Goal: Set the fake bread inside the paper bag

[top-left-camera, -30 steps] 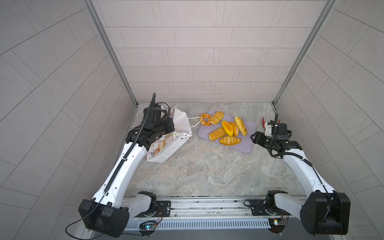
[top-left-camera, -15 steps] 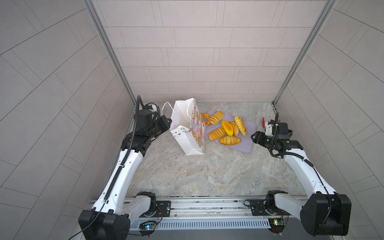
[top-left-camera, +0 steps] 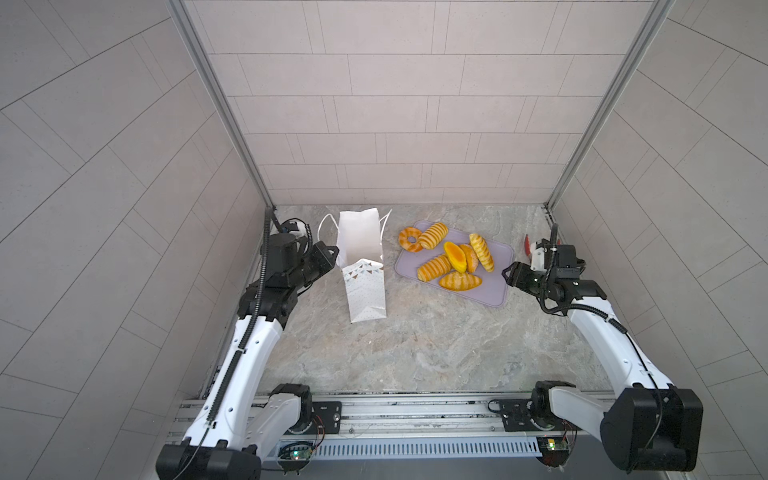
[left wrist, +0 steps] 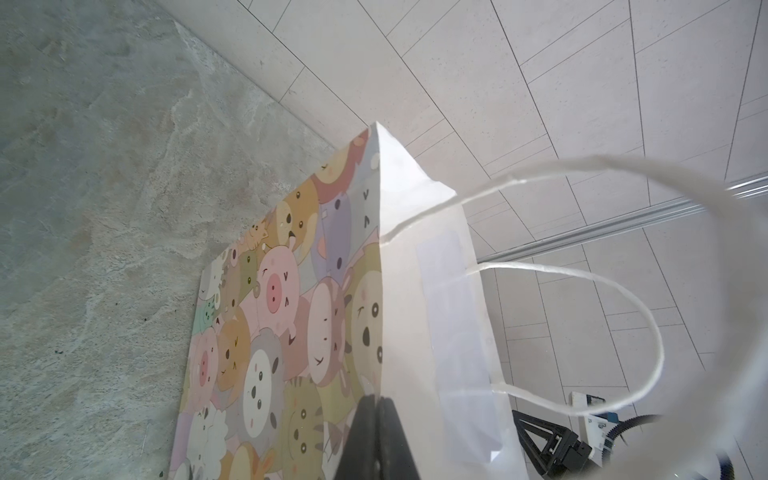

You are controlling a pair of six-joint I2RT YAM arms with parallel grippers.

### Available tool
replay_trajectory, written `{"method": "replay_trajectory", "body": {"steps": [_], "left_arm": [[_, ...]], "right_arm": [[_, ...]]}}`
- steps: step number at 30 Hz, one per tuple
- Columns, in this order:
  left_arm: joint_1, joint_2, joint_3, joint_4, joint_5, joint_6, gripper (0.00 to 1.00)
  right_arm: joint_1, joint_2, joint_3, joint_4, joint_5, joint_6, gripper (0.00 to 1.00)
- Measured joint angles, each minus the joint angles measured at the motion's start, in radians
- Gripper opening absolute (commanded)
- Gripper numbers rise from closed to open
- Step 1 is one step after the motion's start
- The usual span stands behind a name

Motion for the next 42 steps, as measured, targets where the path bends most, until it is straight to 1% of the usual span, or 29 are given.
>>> {"method": "replay_trajectory", "body": {"steps": [8,9,11,13,16,18,19,23,26,30,35,40,42], "left_arm": [[0.016,-0.028,-0.069,0.011,-0.002,-0.006,0.0],[0.02,-0.027,-0.076,0.013,0.0,-0.008,0.05],[0.029,-0.027,-0.079,0.014,0.003,-0.011,0.21],[0.037,-0.028,-0.079,0.021,0.007,-0.012,0.47],[0.045,-0.027,-0.079,0.018,0.01,-0.014,0.77],[0.048,-0.027,-0.075,0.013,0.013,-0.012,0.88],[0.048,-0.028,-0.071,0.007,0.012,-0.01,0.91],[0.049,-0.028,-0.042,-0.02,0.016,0.009,1.0],[0.05,-0.028,-0.005,-0.049,0.031,0.044,1.0],[0.05,-0.029,0.046,-0.106,0.047,0.102,1.0],[0.05,-0.037,0.073,-0.209,0.051,0.174,1.0],[0.05,-0.088,0.079,-0.338,0.016,0.233,1.0],[0.05,-0.114,0.091,-0.398,-0.013,0.257,1.0]], "right_arm": [[0.0,0.0,0.0,0.0,0.0,-0.002,0.67],[0.0,0.0,0.0,0.0,0.0,-0.002,0.68],[0.0,0.0,0.0,-0.002,0.003,-0.005,0.69],[0.0,0.0,0.0,-0.004,0.006,-0.009,0.71],[0.0,0.0,0.0,-0.004,0.012,-0.013,0.73],[0.0,0.0,0.0,-0.004,0.016,-0.013,0.74],[0.0,0.0,0.002,-0.005,0.018,-0.013,0.74],[0.0,0.0,0.016,-0.008,0.024,-0.013,0.77],[0.0,0.0,0.033,-0.012,0.033,-0.013,0.83],[0.0,0.0,0.051,-0.022,0.057,-0.009,0.99],[0.0,0.008,0.082,-0.045,0.103,-0.007,0.98],[0.0,0.023,0.101,-0.047,0.165,0.023,0.87],[-0.001,0.025,0.101,-0.039,0.195,0.039,0.86]]}}
